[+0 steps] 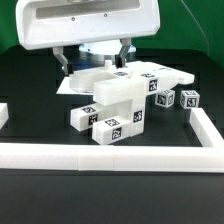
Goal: Assemble chair
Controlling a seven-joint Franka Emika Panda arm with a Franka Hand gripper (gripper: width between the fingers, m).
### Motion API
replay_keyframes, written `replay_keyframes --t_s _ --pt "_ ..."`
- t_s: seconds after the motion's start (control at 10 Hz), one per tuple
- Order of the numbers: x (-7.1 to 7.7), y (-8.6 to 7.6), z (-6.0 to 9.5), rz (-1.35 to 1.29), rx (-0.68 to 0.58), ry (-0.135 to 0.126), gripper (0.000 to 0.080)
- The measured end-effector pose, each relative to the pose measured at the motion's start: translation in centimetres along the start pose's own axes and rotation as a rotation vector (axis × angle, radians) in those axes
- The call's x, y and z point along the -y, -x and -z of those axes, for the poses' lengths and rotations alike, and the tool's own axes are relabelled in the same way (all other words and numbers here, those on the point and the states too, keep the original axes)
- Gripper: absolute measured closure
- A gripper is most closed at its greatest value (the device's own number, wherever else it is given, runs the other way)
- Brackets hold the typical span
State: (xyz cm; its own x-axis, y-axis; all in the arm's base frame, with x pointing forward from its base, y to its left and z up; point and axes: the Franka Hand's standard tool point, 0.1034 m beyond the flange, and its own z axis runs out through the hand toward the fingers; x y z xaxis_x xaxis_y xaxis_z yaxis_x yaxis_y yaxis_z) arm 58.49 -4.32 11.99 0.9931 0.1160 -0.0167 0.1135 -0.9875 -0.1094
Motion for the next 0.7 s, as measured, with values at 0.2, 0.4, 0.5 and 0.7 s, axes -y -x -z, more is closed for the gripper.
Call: replay_keyframes --t_s 0.2,0.4,0.5,0.7 --pt "-0.15 0.47 0.38 0.240 -0.004 0.004 0.0151" --pt "-0.28 0.54 0.16 0.322 -0.001 0.004 0.0151" --pt "-0.29 0.54 0.16 0.322 -0.001 0.004 0.0151" --pt "-0.21 0.76 0.17 0.311 -0.001 0.003 0.0151"
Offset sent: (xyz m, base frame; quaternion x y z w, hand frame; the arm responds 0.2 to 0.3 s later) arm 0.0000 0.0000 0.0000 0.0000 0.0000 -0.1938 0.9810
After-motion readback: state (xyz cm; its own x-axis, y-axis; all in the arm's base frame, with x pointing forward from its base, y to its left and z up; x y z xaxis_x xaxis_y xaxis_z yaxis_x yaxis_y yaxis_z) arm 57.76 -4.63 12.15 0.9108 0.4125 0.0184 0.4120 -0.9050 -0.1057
